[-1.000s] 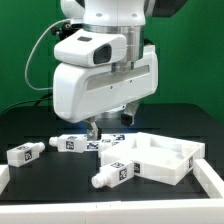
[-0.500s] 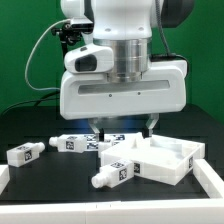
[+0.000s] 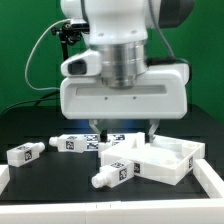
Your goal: Assemble one leg
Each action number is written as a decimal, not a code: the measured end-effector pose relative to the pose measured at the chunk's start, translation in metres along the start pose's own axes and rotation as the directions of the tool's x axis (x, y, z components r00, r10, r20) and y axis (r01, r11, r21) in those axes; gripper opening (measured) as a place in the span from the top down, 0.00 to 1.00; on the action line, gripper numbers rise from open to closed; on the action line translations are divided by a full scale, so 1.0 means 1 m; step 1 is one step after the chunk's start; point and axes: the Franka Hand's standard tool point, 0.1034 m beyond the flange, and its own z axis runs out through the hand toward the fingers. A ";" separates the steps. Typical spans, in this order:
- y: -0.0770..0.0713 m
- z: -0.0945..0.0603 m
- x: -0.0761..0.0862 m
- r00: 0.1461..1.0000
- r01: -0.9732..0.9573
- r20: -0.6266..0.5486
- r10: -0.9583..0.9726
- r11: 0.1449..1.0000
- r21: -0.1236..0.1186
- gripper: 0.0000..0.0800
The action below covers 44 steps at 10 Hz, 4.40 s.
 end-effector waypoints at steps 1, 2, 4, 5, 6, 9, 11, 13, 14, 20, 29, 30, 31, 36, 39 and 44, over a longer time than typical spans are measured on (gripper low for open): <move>0.005 0.010 -0.002 0.997 -0.079 -0.010 0.079 0.997 0.000 0.19; 0.008 0.023 -0.005 0.987 -0.161 -0.014 0.161 0.987 0.018 0.19; 0.002 0.055 -0.012 0.985 -0.169 -0.023 0.169 0.985 0.015 0.19; 0.000 0.061 -0.012 0.986 -0.163 -0.033 0.163 0.987 0.016 0.19; 0.001 0.064 -0.009 0.988 -0.141 -0.060 0.142 0.990 0.023 0.19; 0.001 0.066 -0.009 0.989 -0.126 -0.074 0.127 0.992 0.025 0.30; 0.001 0.066 -0.009 0.990 -0.120 -0.074 0.121 0.993 0.025 0.54; 0.019 0.063 0.001 0.996 -0.011 -0.086 0.012 1.000 0.008 0.65; 0.037 0.057 0.011 0.995 0.048 -0.089 -0.048 0.999 -0.004 0.65; 0.115 0.054 0.034 0.976 0.175 -0.119 -0.181 0.983 -0.059 0.65; 0.042 0.001 -0.012 0.979 0.160 -0.123 -0.161 0.987 -0.019 0.19; 0.045 0.003 -0.010 0.979 0.166 -0.120 -0.167 0.986 -0.022 0.19; 0.046 0.004 -0.010 0.979 0.165 -0.119 -0.167 0.986 -0.022 0.19; 0.019 0.014 -0.079 0.994 0.026 -0.105 -0.027 1.000 -0.008 0.19; -0.001 0.021 -0.096 0.996 0.004 -0.093 -0.006 1.000 -0.017 0.19; 0.018 0.044 -0.135 0.984 -0.173 -0.043 0.172 0.985 -0.011 0.19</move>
Offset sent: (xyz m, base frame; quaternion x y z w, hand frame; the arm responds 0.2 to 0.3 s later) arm -0.0134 0.0188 -0.0603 -0.0085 0.0450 0.0510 0.9976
